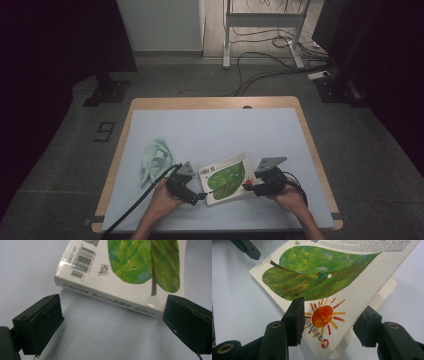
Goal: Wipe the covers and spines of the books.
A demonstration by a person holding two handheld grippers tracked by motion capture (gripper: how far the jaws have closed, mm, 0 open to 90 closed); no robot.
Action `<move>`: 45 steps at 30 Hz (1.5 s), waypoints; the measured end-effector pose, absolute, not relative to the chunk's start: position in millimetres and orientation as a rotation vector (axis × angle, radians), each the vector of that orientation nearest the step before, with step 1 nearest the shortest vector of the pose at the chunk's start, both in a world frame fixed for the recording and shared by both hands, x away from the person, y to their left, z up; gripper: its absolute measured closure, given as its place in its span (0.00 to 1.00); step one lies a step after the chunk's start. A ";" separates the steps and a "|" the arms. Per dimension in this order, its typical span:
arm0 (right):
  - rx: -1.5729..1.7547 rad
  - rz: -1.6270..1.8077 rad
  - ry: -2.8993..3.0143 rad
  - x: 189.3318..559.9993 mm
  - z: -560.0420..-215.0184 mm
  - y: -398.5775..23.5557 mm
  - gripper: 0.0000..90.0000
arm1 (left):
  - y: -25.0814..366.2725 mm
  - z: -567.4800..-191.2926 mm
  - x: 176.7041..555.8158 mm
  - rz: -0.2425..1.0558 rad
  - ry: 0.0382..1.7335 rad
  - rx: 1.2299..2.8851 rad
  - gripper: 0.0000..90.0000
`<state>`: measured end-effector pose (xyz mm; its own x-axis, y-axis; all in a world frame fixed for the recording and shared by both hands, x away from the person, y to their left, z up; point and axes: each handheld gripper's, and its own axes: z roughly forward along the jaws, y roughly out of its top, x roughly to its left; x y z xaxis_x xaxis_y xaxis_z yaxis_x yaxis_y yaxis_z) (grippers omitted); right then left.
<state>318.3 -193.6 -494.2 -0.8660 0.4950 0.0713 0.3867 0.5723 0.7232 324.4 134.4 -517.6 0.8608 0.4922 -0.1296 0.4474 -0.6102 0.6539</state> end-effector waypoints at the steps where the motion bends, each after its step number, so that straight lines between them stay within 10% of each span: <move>1: 0.751 1.174 2.659 317.3 -494.5 -194.3 0.52 | 133.7 -518.3 325.3 0.073 0.676 2.313 0.02; 19: 0.838 1.204 2.674 315.3 -504.5 -203.1 0.53 | 114.2 -518.0 326.8 0.019 0.614 2.293 0.04; 29: 0.922 1.244 2.626 321.7 -502.9 -203.7 0.35 | 113.0 -514.3 322.2 0.066 0.597 2.306 0.05; 45: 0.985 1.188 2.644 339.2 -509.7 -191.4 0.26 | 113.8 -504.4 314.7 0.082 0.568 2.303 0.25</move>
<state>339.2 -191.4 -509.7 -0.7900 0.5860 0.1804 0.5240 0.4924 0.6950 314.7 113.8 -504.4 0.8996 0.4230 -0.1085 0.3749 -0.6209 0.6884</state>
